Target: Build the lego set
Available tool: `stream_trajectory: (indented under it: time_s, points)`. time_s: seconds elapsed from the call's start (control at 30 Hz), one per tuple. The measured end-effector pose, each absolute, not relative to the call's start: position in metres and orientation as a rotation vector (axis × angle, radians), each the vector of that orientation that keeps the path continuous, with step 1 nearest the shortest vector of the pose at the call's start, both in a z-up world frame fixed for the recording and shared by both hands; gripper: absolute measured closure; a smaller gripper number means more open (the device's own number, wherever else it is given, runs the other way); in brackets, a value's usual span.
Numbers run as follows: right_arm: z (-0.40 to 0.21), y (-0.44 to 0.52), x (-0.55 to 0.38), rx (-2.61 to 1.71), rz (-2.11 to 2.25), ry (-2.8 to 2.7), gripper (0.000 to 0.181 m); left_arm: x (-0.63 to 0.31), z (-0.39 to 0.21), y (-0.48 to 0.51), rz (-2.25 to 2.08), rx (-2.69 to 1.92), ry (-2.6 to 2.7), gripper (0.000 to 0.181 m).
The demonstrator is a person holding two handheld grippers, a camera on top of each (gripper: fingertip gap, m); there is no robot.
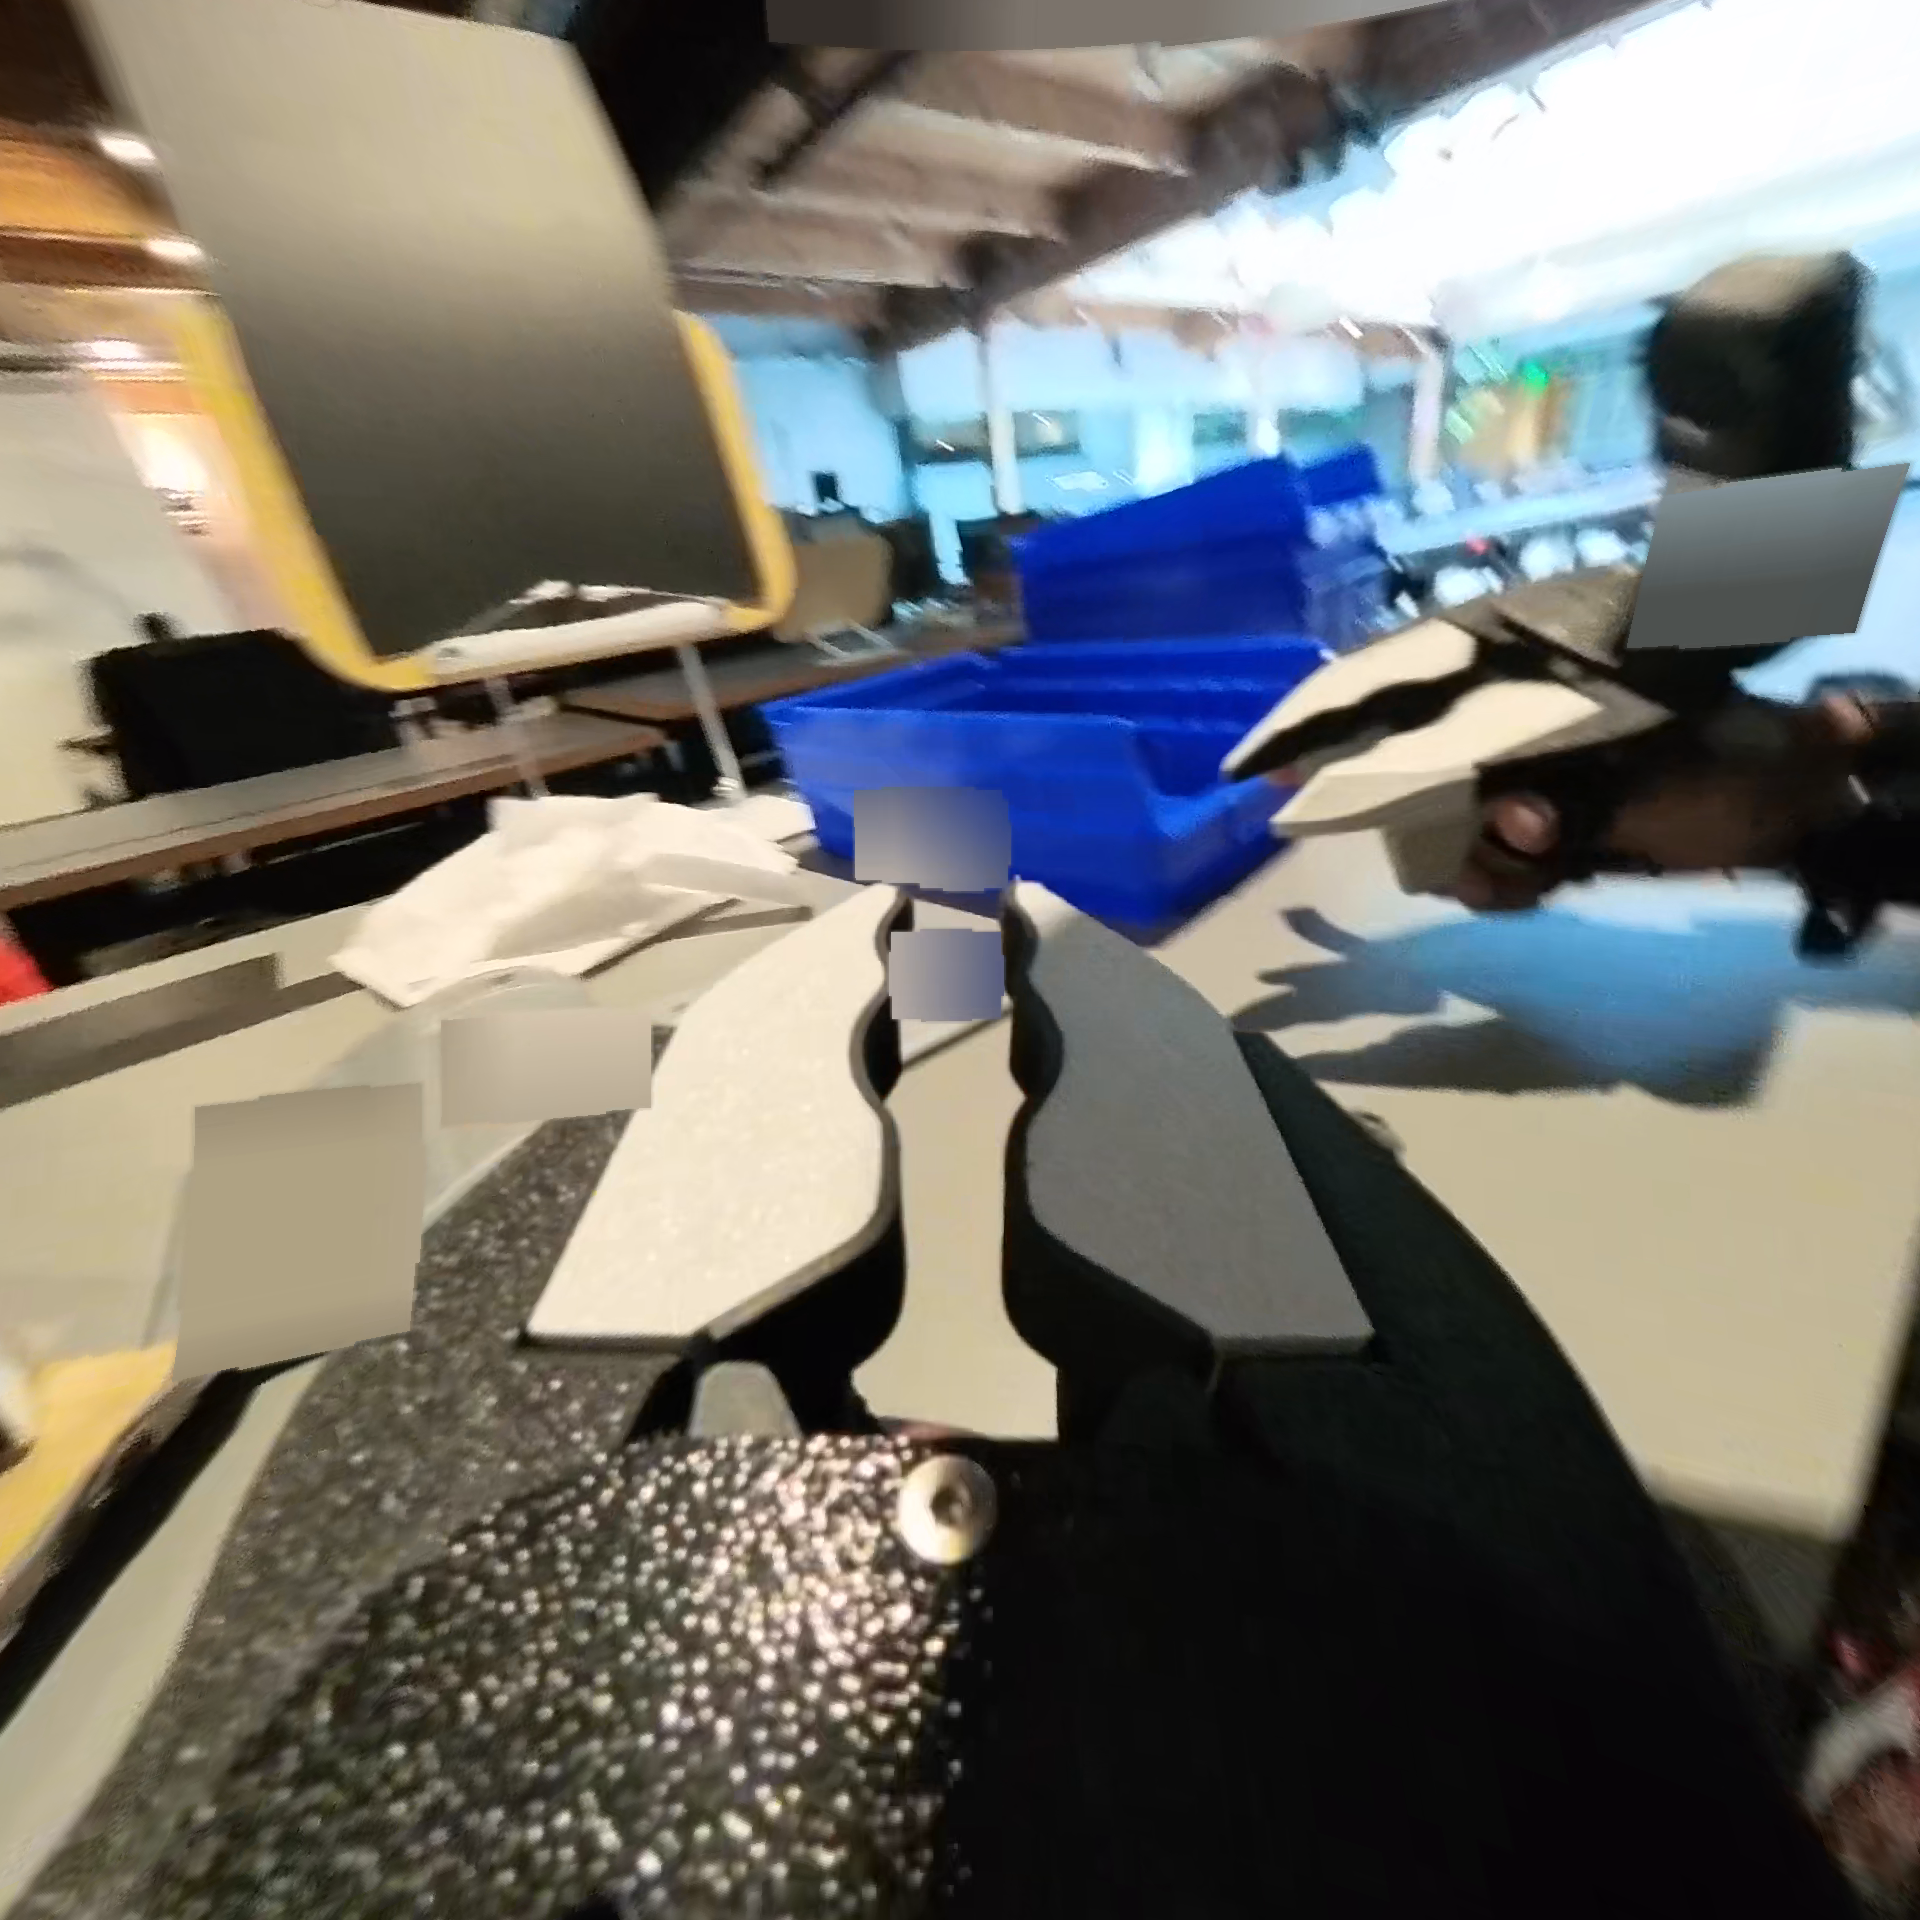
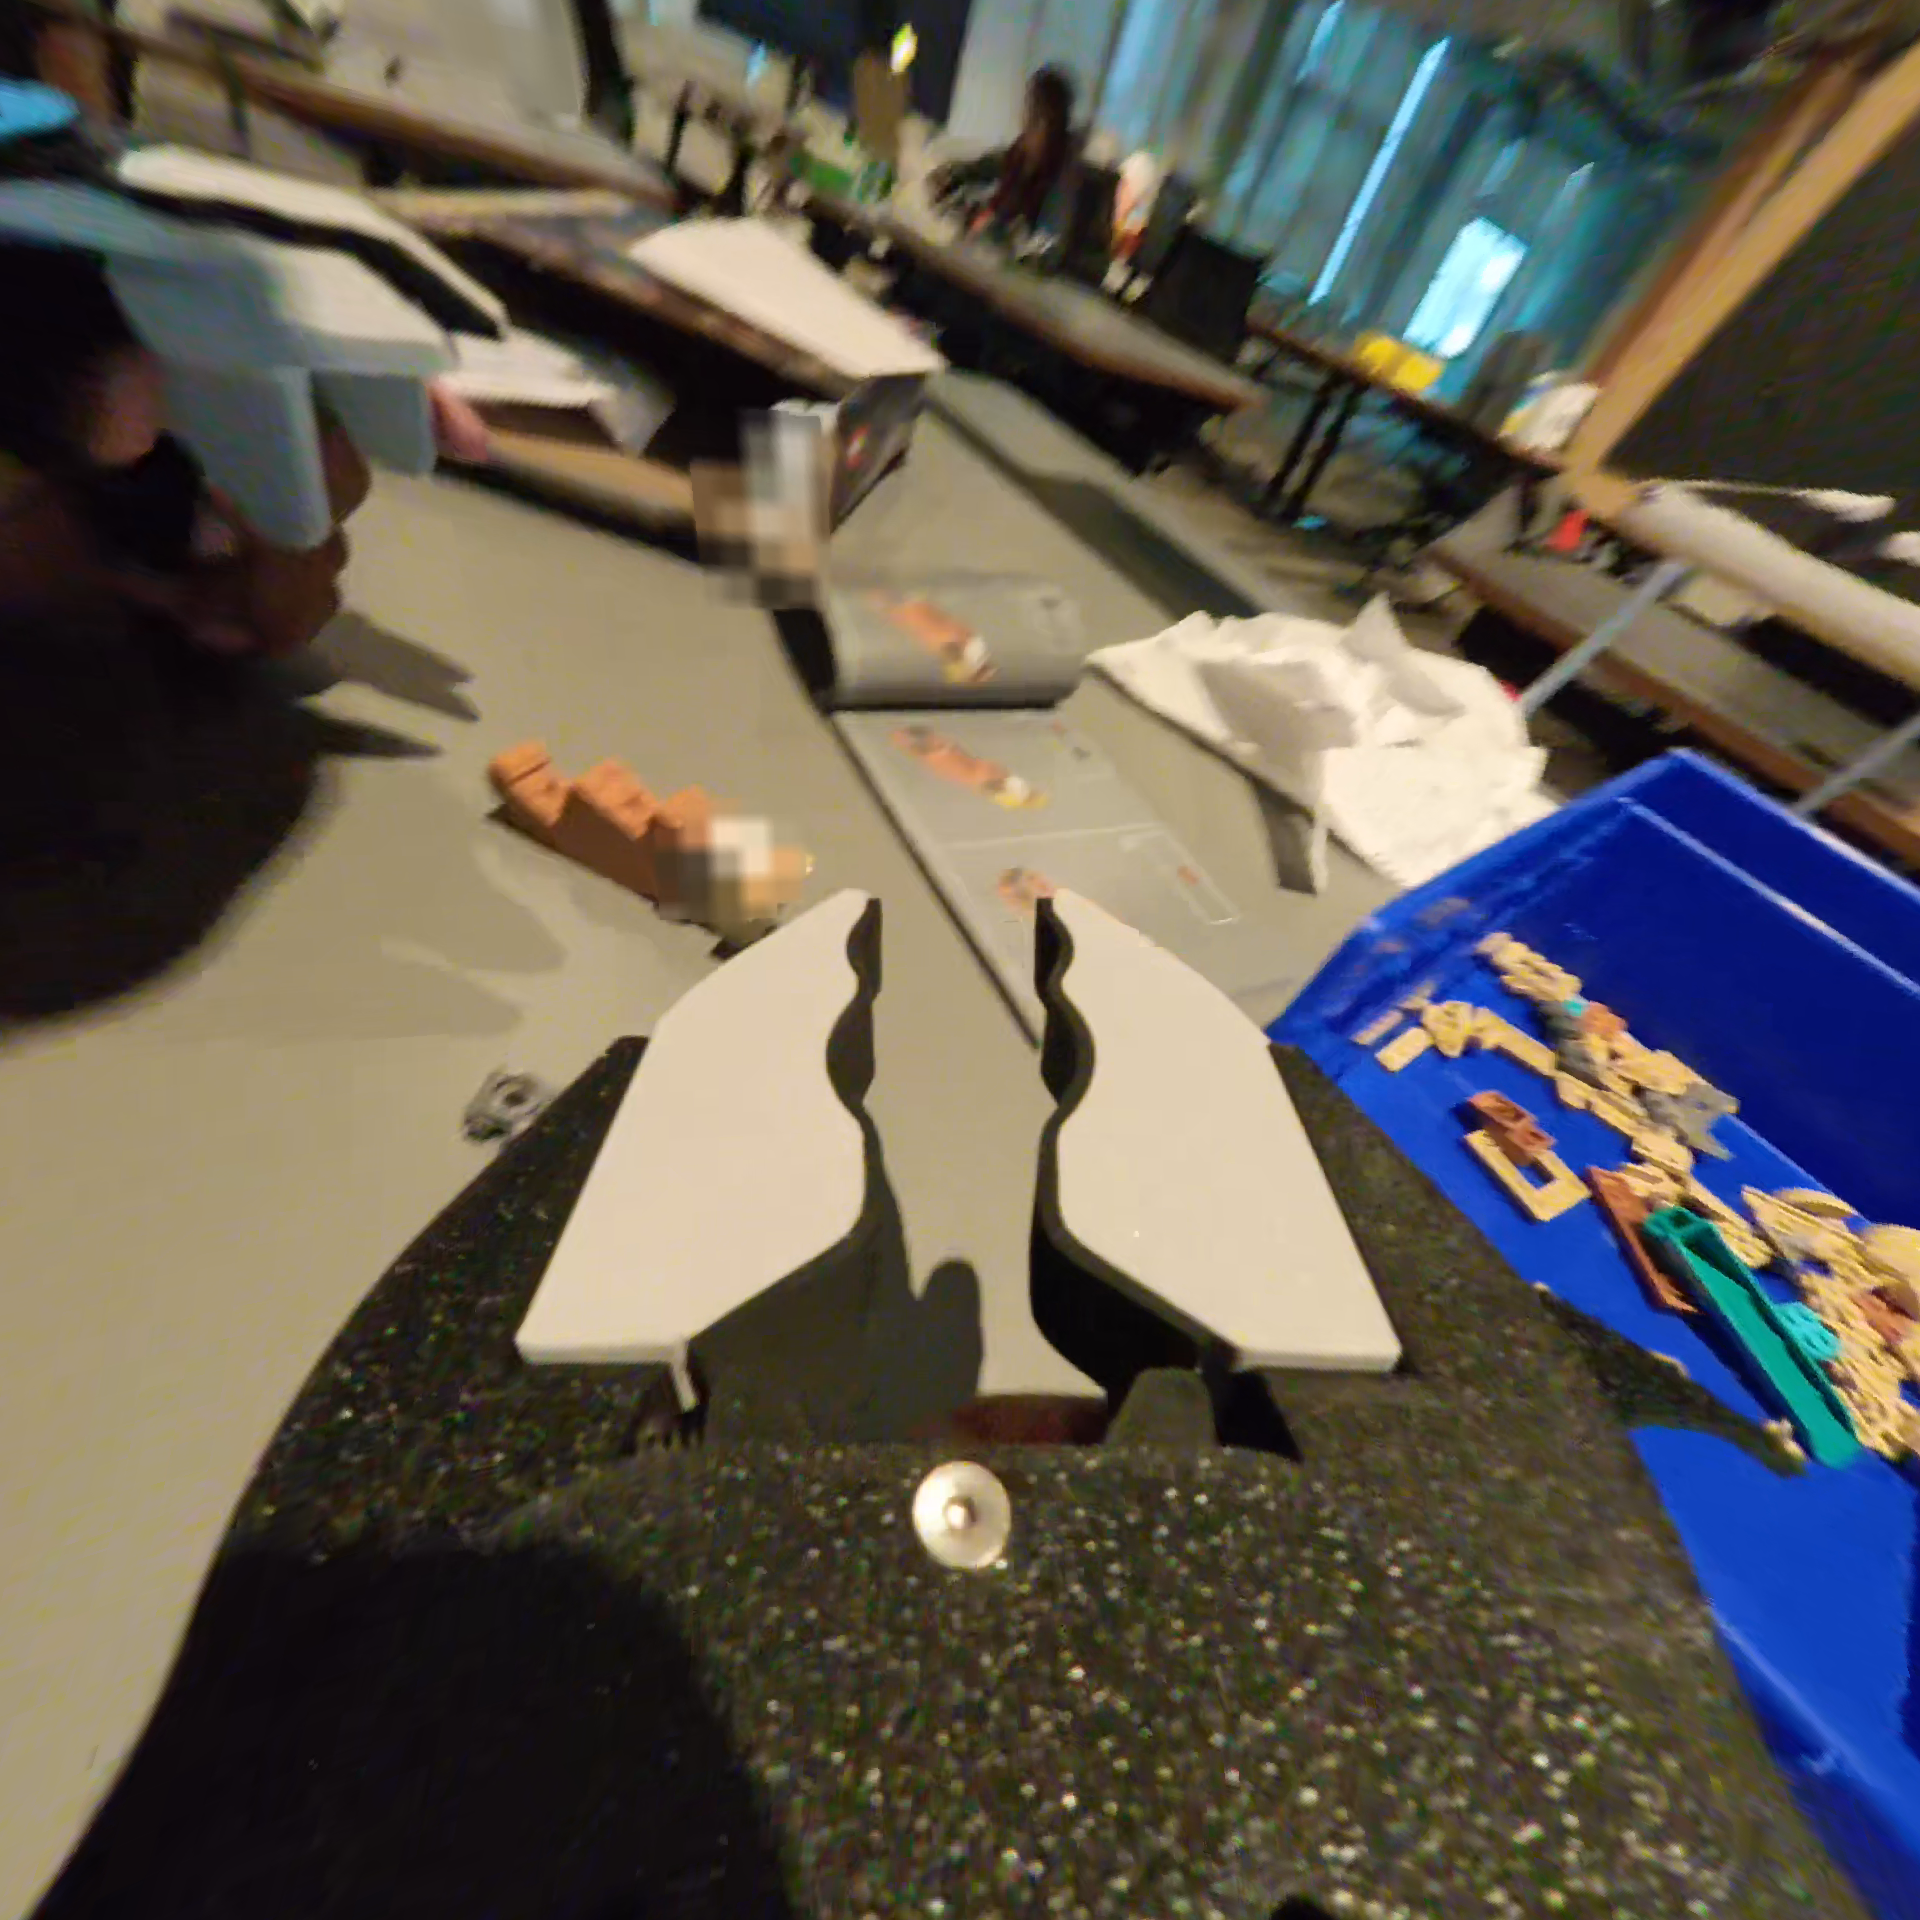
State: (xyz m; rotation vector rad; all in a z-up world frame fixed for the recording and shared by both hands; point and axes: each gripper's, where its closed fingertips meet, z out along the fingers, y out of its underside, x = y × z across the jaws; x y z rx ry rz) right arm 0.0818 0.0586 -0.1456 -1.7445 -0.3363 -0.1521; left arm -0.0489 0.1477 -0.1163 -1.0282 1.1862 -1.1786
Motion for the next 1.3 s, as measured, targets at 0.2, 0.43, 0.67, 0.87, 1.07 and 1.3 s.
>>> stream_trajectory:
  time_s: [0.2, 0.43, 0.67, 0.87, 1.07, 1.3]
  points:
    - [-0.132, 0.056, 0.099, -1.587, -0.105, -0.216, 0.164, -0.05, -0.112, 0.18, -1.152, -1.082, 1.071, 0.159]
    - [-0.132, 0.048, 0.115, -1.573, -0.004, -0.092, 0.168, -0.048, -0.114, 0.193, -1.077, -1.137, 1.009, 0.16]
    - [-0.135, 0.047, 0.121, -1.6, 0.01, -0.059, 0.168, -0.042, -0.114, 0.201, -1.019, -1.15, 0.972, 0.161]
    - [-0.136, 0.047, 0.127, -1.606, 0.046, -0.003, 0.171, -0.03, -0.117, 0.201, -1.013, -1.141, 1.017, 0.161]
    - [-0.137, 0.047, 0.13, -1.614, 0.068, 0.015, 0.172, -0.026, -0.118, 0.206, -1.061, -1.168, 1.015, 0.161]
    - [-0.137, 0.047, 0.13, -1.613, 0.088, 0.02, 0.174, -0.025, -0.118, 0.205, -1.057, -1.168, 1.017, 0.162]
